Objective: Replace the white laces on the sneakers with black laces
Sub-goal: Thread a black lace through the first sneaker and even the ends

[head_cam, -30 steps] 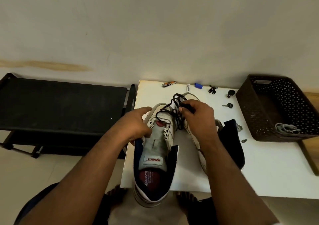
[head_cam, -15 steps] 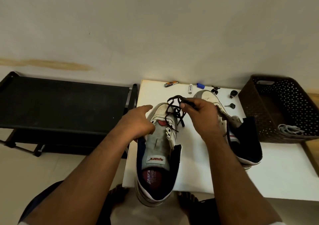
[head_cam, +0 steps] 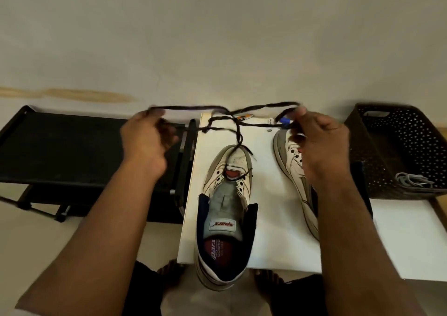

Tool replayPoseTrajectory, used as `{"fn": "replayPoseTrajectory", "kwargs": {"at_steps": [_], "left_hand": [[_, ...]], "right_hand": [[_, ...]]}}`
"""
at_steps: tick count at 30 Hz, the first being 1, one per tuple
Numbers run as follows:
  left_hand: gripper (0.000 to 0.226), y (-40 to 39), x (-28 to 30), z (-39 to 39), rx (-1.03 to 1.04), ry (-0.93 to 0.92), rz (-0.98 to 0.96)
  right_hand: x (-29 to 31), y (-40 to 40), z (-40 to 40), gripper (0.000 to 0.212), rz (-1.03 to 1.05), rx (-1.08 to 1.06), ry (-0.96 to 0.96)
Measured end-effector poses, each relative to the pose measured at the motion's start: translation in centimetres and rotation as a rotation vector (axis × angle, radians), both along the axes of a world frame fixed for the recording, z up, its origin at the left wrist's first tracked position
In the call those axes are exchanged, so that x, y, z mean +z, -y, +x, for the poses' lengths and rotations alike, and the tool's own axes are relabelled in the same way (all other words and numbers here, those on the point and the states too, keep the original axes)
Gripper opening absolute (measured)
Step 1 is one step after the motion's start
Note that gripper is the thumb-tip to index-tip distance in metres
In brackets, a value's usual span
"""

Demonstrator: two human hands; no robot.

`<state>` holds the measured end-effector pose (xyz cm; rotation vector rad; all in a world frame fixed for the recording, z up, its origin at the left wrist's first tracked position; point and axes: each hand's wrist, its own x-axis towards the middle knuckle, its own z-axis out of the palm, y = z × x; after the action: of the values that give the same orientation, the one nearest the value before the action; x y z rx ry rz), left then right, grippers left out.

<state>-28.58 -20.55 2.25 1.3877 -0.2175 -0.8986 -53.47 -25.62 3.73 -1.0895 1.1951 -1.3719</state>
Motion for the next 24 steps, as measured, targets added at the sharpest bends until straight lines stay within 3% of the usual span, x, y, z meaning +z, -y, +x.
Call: {"fn": "replayPoseTrajectory", "kwargs": {"at_steps": [2, 5, 8, 10, 13, 17, 18, 21, 24], "left_hand": [[0.018, -0.3, 0.2, 2.5, 0.217, -0.228, 0.04], [0.019, -1.1, -0.2, 5.0, 0.423, -0.362, 0.062], [0.021, -1.6, -0.3, 6.1, 0.522, -0.422, -0.038], [0.02, -1.5, -0.2, 6.4, 0.478, -0.373, -0.022], [0.013, -0.4, -0.1, 5.3, 0.188, -0.179, 0.049], [0.042, 0.0, 0.6, 2.4, -0.218, 0.39, 0.181], [0.052, -0.2, 0.8, 1.7, -0.37, 0.453, 0.169], [0.06, -0.9, 1.4, -0.5, -0.847, 0.41, 0.116], [0.045, -1.1, 1.0, -2.9, -1.08, 0.389, 0.08]], "right_hand": [[0.2, 0.3, -0.6, 0.019, 0.068, -0.133, 0.317], [-0.1, 0.9, -1.4, 0.015, 0.123, -0.263, 0.571], [-0.3, 1.1, -2.0, 0.016, 0.115, -0.327, 0.62], [-0.3, 1.2, -2.1, 0.016, 0.135, -0.337, 0.444], [-0.5, 1.3, -1.5, 0.021, 0.17, -0.272, 0.122], [-0.3, 0.8, 0.0, 0.028, 0.124, 0.006, 0.125], [-0.3, 0.6, 0.4, 0.025, 0.118, 0.118, 0.069], [-0.8, 0.1, 1.4, 0.021, 0.06, 0.409, -0.246], [-0.8, -0.4, 2.5, 0.016, 0.024, 0.535, -0.267]]}}
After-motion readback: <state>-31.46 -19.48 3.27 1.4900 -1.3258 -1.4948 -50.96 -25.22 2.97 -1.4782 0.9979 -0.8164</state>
